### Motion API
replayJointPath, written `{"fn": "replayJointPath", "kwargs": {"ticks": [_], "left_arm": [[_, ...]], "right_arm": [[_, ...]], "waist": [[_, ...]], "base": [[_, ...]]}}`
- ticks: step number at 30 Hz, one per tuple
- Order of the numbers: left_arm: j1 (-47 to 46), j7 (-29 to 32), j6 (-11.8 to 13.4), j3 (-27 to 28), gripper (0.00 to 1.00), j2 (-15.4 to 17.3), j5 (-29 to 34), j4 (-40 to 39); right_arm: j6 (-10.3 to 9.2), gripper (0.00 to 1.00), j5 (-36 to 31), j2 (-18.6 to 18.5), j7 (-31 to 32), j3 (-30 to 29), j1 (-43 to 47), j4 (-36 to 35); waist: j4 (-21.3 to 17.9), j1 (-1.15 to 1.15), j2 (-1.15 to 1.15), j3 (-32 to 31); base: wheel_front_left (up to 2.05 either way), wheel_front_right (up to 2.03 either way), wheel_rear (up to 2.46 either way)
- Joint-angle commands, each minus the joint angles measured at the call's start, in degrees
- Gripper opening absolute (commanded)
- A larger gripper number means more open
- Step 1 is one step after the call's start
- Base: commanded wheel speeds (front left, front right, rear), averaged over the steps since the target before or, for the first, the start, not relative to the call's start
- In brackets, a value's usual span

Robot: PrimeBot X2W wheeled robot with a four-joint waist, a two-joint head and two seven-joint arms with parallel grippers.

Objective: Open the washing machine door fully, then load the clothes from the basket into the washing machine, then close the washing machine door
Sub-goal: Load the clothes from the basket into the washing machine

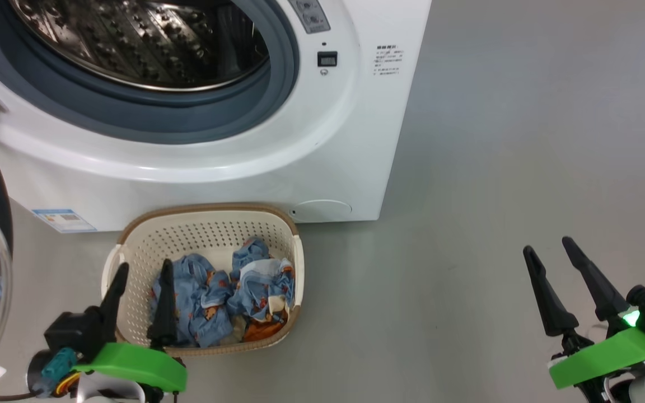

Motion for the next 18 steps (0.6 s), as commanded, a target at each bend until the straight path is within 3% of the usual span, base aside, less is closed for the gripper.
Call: {"fn": "replayJointPath", "kwargs": {"ticks": [1,18], "left_arm": [[-1.7,-0.4,-0.1,1.4,1.0,0.7,0.2,-0.4],[-13.4,-0.4,-0.1,-3.4,1.0,0.2,0.1,22.1]], "right_arm": [[0.17,1.0,0.0,-0.5,-0.7,0.8,-1.2,-1.7],[0.17,1.0,0.5,0.8,-0.7,1.1,-7.0,-3.4]], "waist": [[-0.2,0.0,0.0,1.1],[-2.6,0.0,0.0,12.8]], "base": [[0.0,0.0,0.0],[0.0,0.0,0.0]]}}
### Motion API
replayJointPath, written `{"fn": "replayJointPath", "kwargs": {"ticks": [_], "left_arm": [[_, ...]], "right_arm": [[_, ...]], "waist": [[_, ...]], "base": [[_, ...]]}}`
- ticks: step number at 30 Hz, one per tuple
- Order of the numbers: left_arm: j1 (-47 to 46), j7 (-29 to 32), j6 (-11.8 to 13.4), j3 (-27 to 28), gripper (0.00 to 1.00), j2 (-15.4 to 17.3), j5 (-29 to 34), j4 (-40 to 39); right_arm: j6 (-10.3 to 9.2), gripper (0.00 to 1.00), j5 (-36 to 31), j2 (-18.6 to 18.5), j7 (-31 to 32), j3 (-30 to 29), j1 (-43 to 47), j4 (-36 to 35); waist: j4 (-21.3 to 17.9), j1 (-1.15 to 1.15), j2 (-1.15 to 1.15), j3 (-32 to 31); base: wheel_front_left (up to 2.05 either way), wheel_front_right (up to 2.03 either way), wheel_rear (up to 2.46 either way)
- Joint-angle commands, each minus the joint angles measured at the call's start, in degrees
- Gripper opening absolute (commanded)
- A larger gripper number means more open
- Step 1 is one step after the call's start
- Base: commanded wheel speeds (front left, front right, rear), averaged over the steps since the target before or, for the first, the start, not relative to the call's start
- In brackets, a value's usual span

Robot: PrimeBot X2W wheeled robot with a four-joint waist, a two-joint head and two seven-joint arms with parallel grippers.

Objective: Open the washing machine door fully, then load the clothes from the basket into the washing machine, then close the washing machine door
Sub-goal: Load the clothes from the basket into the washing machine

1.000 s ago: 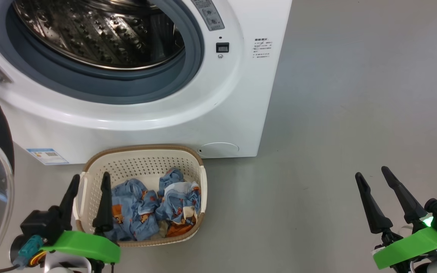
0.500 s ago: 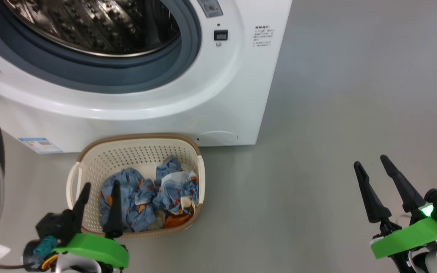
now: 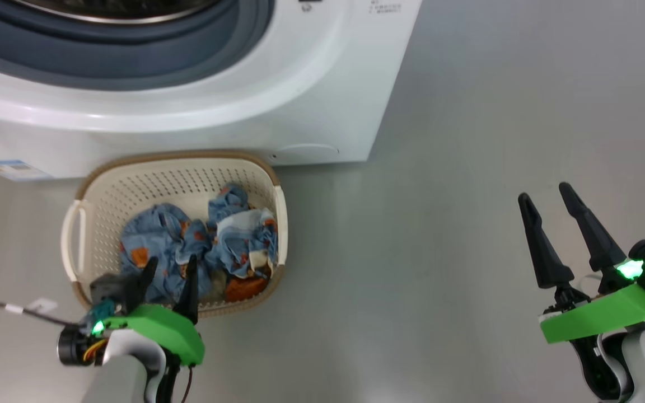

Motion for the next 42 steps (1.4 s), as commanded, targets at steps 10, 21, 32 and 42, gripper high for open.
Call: {"fn": "replayJointPath", "kwargs": {"ticks": [10,21,32,42], "left_arm": [[-11.8,-0.4,-0.1,-2.0,1.0,1.0,-0.9,13.5],[-20.4,-0.4,-0.1,-8.1,1.0,1.5,-2.5,23.7],[-28.2,-0.4,-0.1,-8.6,1.0,2.5,-3.6,30.0],[-32.4,-0.4,0.0,-8.7,1.0,3.1,-3.8,33.2]], "right_arm": [[0.17,1.0,0.7,-0.3,-0.7,1.5,-3.5,-2.0],[0.17,1.0,0.9,-0.3,-0.7,2.3,-6.3,-2.9],[0.17,1.0,1.0,-0.4,-0.7,2.2,-8.4,-4.1],[0.17,1.0,1.0,-0.2,-0.7,2.3,-9.9,-4.9]], "waist": [[-2.5,-0.01,0.0,8.5],[-3.7,-0.01,0.0,13.5],[-4.4,-0.01,0.0,18.6],[-4.9,-0.01,0.0,21.4]], "base": [[0.0,0.0,0.0],[0.0,0.0,0.0],[0.0,0.0,0.0],[0.0,0.0,0.0]]}}
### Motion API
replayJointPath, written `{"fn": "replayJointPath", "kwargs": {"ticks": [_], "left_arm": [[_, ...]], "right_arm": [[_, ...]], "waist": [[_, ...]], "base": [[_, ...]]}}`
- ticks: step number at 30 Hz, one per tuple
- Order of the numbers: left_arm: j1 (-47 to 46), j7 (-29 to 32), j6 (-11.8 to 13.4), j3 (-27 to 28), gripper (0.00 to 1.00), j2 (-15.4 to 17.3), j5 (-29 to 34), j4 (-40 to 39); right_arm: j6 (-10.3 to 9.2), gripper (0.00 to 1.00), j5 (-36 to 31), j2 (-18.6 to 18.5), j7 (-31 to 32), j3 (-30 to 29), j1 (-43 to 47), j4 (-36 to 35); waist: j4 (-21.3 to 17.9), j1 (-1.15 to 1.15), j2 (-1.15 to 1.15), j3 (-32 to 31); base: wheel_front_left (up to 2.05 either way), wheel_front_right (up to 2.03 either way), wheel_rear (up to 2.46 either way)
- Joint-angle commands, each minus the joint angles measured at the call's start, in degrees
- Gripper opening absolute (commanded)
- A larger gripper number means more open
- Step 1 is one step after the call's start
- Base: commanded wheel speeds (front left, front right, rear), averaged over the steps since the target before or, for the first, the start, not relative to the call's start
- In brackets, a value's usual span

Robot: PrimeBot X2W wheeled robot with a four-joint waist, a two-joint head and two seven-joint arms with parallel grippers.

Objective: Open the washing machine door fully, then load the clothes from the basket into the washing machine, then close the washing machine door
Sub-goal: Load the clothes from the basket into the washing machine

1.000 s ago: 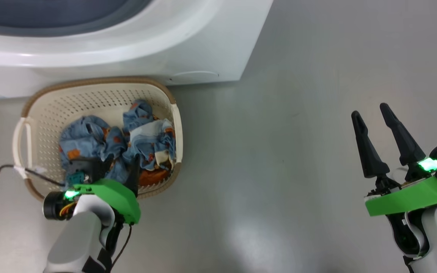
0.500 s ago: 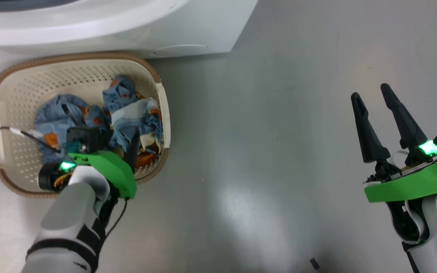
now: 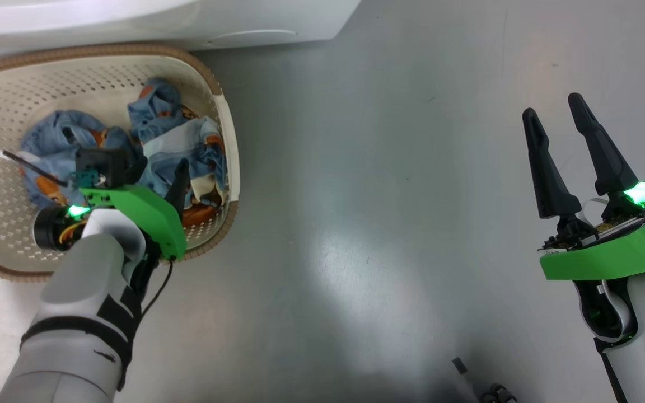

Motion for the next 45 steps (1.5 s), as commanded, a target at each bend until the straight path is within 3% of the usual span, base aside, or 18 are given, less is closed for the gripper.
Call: {"fn": "replayJointPath", "kwargs": {"ticks": [1,16,28,29,30,31,33,45], "left_arm": [[0.3,-0.4,0.1,0.9,1.0,2.2,-0.3,0.0],[-3.0,0.7,2.4,1.2,1.0,3.3,-1.6,2.5],[-4.8,2.5,2.7,1.0,1.0,4.2,-2.8,2.7],[-5.0,2.7,2.6,1.0,0.94,4.3,-2.9,2.7],[-5.1,3.0,2.5,1.0,0.56,4.4,-3.0,2.7],[-5.1,3.2,2.5,0.9,0.29,4.5,-3.1,2.7],[-5.2,3.4,2.3,1.0,0.0,4.6,-3.4,2.7],[-4.5,1.9,1.5,1.4,0.0,4.0,-5.3,2.7]], "right_arm": [[0.17,1.0,0.6,-0.3,-0.3,1.2,1.0,-1.4],[0.17,1.0,0.6,-0.1,-0.3,1.3,-0.1,-2.5],[0.17,1.0,0.8,0.0,-0.3,1.6,-1.1,-3.3],[0.17,1.0,0.8,0.1,-0.3,1.6,-1.2,-3.4],[0.17,1.0,0.8,0.1,-0.3,1.7,-1.3,-3.4],[0.17,1.0,0.8,0.1,-0.3,1.7,-1.3,-3.5],[0.17,1.0,0.9,0.1,-0.3,1.7,-1.4,-3.5],[0.17,1.0,0.6,0.0,-0.3,1.4,-1.4,-3.1]], "waist": [[-0.2,0.0,0.0,0.6],[-0.9,0.0,0.0,3.9],[-1.8,0.0,0.0,6.4],[-1.9,0.0,0.0,6.5],[-2.0,0.0,0.0,6.7],[-2.1,0.0,0.0,6.8],[-2.2,0.0,0.0,6.9],[-1.2,0.0,0.0,5.0]], "base": [[0.0,0.0,0.0],[0.0,0.0,0.0],[0.0,0.0,0.0],[0.0,0.0,0.0],[0.0,0.0,0.0],[0.0,0.0,0.0],[0.0,0.0,0.0],[0.0,0.0,0.0]]}}
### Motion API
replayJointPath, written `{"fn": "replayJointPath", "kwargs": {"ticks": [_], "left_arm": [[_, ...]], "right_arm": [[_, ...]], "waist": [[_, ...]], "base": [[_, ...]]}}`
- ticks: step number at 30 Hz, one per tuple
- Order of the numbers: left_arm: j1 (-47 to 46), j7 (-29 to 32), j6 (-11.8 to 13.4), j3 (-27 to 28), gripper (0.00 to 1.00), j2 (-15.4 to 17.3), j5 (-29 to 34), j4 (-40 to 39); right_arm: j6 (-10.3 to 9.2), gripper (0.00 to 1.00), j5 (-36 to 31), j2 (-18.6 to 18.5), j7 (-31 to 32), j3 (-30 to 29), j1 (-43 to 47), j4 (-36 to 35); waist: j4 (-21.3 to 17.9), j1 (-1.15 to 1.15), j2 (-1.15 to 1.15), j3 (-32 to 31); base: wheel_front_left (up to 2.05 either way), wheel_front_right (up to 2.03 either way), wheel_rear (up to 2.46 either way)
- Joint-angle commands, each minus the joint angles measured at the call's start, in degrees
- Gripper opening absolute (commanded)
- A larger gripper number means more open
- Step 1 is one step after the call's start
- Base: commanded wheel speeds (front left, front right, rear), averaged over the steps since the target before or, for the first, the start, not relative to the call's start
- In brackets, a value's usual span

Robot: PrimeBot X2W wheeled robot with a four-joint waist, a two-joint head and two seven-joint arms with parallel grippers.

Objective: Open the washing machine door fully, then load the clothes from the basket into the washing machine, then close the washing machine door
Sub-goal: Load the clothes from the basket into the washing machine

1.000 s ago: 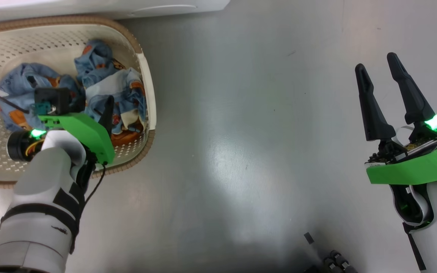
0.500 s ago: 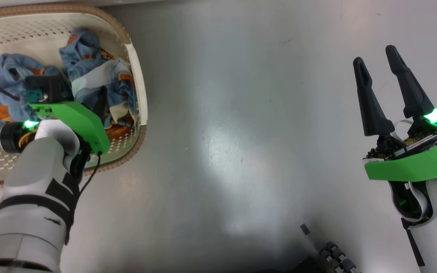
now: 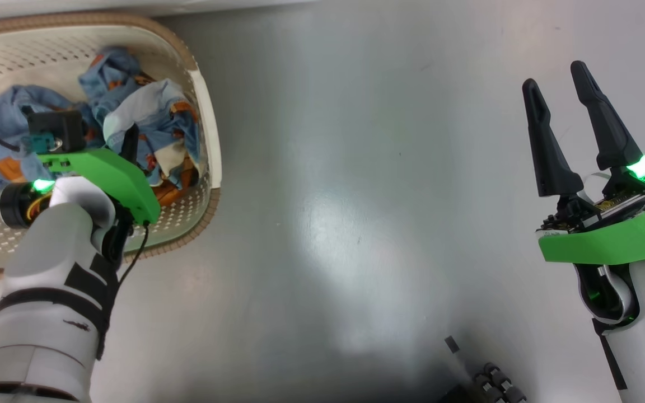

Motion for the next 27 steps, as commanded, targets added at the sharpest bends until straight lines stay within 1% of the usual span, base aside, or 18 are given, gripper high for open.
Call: {"fn": "replayJointPath", "kwargs": {"ticks": [1,9,12,17,27], "left_arm": [[1.7,-1.0,-0.1,1.3,0.0,1.7,-0.9,-0.2],[6.1,-2.8,-0.7,3.2,0.0,1.6,-3.0,-1.6],[9.2,-2.8,-0.8,4.3,0.0,2.3,-2.6,-6.3],[15.7,-2.8,-0.9,6.6,0.0,2.5,-1.1,-13.3],[26.8,-2.8,-1.2,12.2,0.0,1.7,4.1,-24.6]], "right_arm": [[0.17,1.0,0.5,-0.2,-0.3,0.7,2.0,-1.0],[0.17,1.0,0.3,-0.5,-0.3,1.4,3.1,0.2],[0.17,1.0,0.2,-0.7,-0.3,1.6,3.7,0.8],[0.17,1.0,0.0,-1.0,-0.3,2.0,5.5,1.8],[0.17,1.0,-0.2,-1.4,-0.3,1.7,10.8,3.3]], "waist": [[0.7,0.0,0.0,-1.2],[2.1,0.0,0.0,-7.3],[2.5,0.0,0.0,-10.2],[3.0,0.0,0.0,-15.4],[3.5,0.0,0.0,-25.0]], "base": [[0.0,0.0,0.0],[0.0,0.0,0.0],[0.0,0.0,0.0],[0.0,0.0,0.0],[0.0,0.0,0.0]]}}
